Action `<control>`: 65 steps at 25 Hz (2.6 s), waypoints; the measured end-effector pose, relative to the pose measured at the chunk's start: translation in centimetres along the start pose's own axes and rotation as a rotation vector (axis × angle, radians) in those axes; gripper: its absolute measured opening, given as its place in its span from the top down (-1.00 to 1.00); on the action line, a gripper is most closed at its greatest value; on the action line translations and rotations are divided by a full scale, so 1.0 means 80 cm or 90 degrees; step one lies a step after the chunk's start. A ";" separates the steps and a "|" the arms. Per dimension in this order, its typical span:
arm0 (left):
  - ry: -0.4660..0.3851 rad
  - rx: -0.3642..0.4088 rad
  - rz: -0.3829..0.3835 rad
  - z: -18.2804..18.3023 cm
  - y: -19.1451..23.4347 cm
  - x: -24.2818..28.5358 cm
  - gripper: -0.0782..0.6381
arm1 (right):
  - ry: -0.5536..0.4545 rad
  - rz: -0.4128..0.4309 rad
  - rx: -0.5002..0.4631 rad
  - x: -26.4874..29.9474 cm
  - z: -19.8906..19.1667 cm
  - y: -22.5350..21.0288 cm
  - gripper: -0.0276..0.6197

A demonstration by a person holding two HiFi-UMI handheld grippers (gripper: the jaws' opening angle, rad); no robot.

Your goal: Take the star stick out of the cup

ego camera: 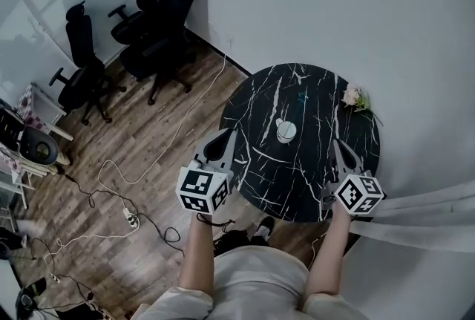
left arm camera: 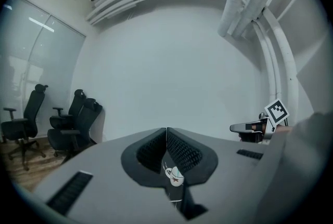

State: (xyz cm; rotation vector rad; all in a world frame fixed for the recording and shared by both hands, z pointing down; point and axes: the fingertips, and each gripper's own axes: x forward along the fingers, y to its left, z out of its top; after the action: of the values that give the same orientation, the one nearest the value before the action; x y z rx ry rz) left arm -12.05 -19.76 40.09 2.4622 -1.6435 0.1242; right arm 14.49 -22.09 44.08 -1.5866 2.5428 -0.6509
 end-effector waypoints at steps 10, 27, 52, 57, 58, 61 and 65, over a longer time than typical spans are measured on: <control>0.036 -0.007 0.032 -0.017 0.021 0.009 0.72 | 0.020 0.031 0.045 0.046 -0.017 -0.006 0.81; 0.061 -0.023 -0.051 -0.018 0.040 0.178 0.72 | 0.042 0.017 0.078 0.162 -0.002 -0.069 0.81; 0.170 -0.061 -0.143 -0.096 0.059 0.353 0.72 | 0.136 -0.002 0.136 0.310 -0.079 -0.134 0.51; 0.178 -0.081 -0.148 -0.105 0.071 0.370 0.72 | 0.164 -0.015 0.133 0.328 -0.090 -0.139 0.36; 0.180 -0.084 -0.150 -0.107 0.073 0.374 0.72 | 0.168 -0.019 0.132 0.331 -0.092 -0.141 0.35; 0.188 -0.088 -0.152 -0.112 0.080 0.383 0.72 | 0.173 -0.016 0.135 0.343 -0.096 -0.145 0.35; 0.193 -0.093 -0.146 -0.117 0.092 0.389 0.72 | 0.174 0.011 0.140 0.354 -0.100 -0.144 0.35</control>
State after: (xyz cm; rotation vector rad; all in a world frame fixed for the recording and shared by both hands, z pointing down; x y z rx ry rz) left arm -6.55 -48.96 55.25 2.3606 -1.1972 0.3165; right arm 8.81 -48.65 60.29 -1.4904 2.5478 -1.1739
